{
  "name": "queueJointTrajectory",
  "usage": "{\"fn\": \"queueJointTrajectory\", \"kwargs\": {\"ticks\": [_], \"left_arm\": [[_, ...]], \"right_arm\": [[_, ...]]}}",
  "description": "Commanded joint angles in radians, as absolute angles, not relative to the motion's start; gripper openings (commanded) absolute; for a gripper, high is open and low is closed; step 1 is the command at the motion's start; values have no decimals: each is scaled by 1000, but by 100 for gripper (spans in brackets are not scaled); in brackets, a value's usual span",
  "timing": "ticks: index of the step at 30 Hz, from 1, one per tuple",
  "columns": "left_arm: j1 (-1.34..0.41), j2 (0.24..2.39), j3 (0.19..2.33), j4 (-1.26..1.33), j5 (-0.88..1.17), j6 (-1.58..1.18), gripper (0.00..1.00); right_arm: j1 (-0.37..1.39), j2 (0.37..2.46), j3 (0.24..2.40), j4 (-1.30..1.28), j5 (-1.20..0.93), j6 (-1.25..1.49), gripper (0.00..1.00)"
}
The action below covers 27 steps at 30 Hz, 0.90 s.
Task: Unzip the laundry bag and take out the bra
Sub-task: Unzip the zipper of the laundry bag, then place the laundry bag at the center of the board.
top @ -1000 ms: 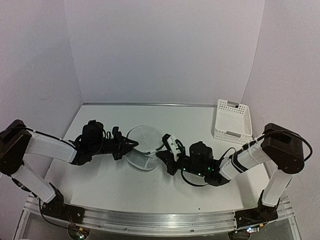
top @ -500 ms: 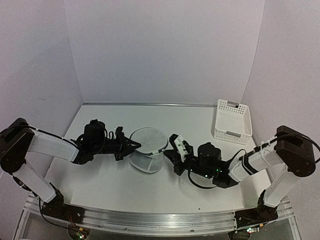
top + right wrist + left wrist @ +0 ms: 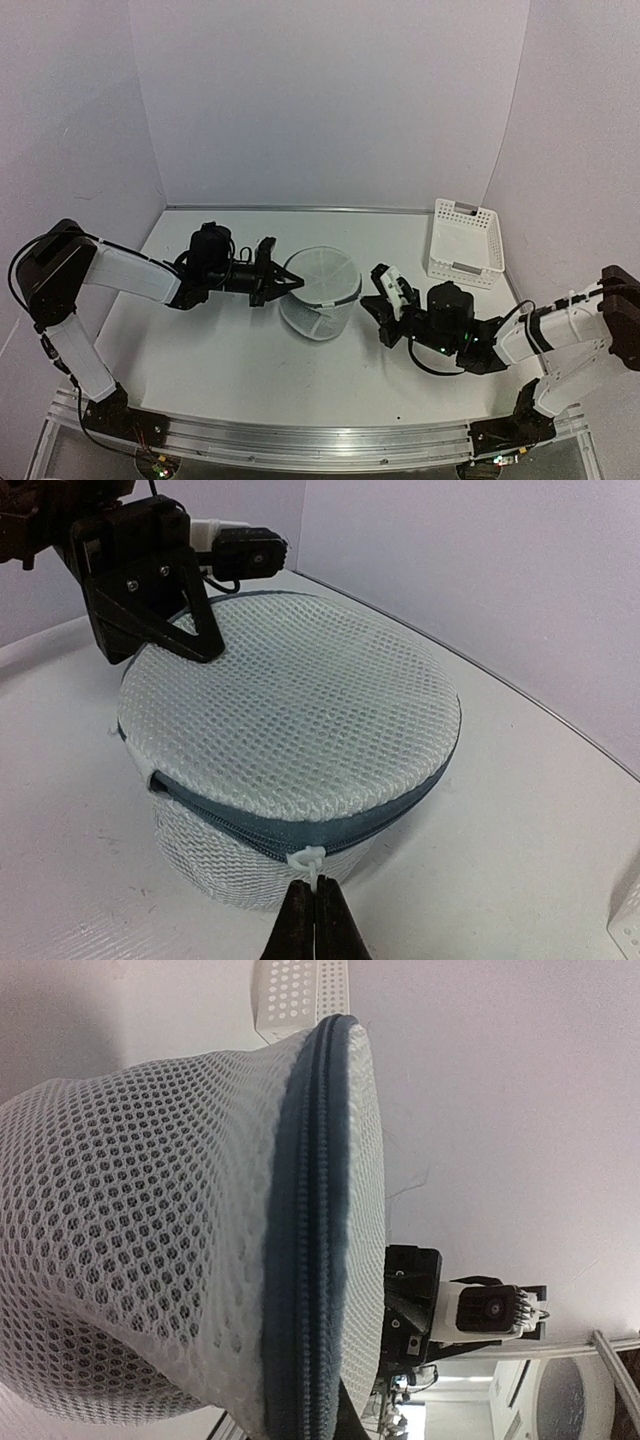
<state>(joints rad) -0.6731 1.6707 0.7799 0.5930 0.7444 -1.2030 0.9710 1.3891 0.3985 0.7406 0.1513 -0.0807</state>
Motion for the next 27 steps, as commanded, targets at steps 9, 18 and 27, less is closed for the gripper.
{"fn": "queueJointTrajectory", "kwargs": {"ticks": [9,18,27], "left_arm": [[-669,1787,1024,387,948,-929,0],[-661,1835,1249,-125,811,-604,4],[-623,1859,1311,-204,745,-571,29]], "right_arm": [[938,1199,354,492,329,-26,0],[938,1114,338,421,157,75,0],[971,1177,377,486,75,248,0]]}}
